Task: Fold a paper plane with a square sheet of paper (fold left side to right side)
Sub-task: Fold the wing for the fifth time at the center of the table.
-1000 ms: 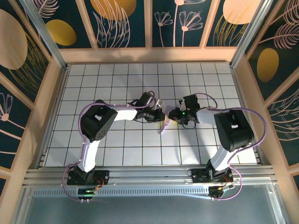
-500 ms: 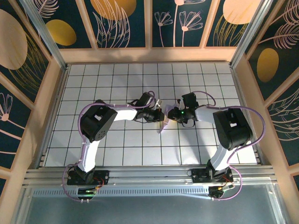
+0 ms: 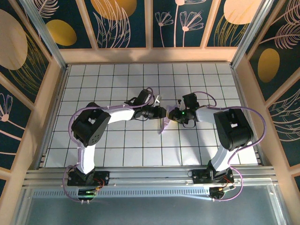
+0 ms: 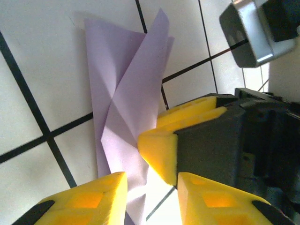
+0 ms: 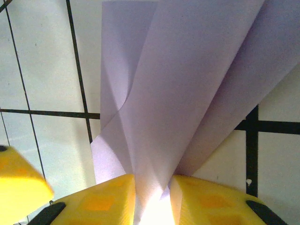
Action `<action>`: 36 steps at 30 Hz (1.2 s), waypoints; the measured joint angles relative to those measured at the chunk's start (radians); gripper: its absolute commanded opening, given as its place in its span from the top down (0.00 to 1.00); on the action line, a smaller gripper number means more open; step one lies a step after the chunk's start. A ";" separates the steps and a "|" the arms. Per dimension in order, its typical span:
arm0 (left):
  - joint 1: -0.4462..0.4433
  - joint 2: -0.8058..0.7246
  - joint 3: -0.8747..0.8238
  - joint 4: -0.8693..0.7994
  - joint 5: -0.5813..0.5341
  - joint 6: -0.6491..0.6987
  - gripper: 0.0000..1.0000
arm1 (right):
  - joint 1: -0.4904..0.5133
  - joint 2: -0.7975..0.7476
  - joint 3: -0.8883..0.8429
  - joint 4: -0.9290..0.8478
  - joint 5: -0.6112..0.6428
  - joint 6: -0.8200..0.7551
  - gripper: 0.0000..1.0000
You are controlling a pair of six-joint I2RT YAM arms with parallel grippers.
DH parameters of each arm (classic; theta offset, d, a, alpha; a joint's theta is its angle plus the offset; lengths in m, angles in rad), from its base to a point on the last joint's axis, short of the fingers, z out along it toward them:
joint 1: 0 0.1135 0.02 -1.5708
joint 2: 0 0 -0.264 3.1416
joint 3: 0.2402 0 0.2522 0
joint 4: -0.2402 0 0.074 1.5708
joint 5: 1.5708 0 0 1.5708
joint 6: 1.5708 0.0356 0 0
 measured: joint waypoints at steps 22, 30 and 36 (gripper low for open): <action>-0.016 -0.017 -0.141 0.025 0.029 -0.055 0.88 | 0.000 0.000 0.000 0.001 -0.002 0.002 0.70; -0.042 -0.005 -0.141 0.026 0.030 -0.058 0.88 | 0.000 0.000 0.000 0.002 -0.003 0.004 0.70; -0.053 0.004 -0.141 0.032 0.029 -0.068 0.88 | 0.000 0.002 0.004 -0.001 -0.004 0.001 0.70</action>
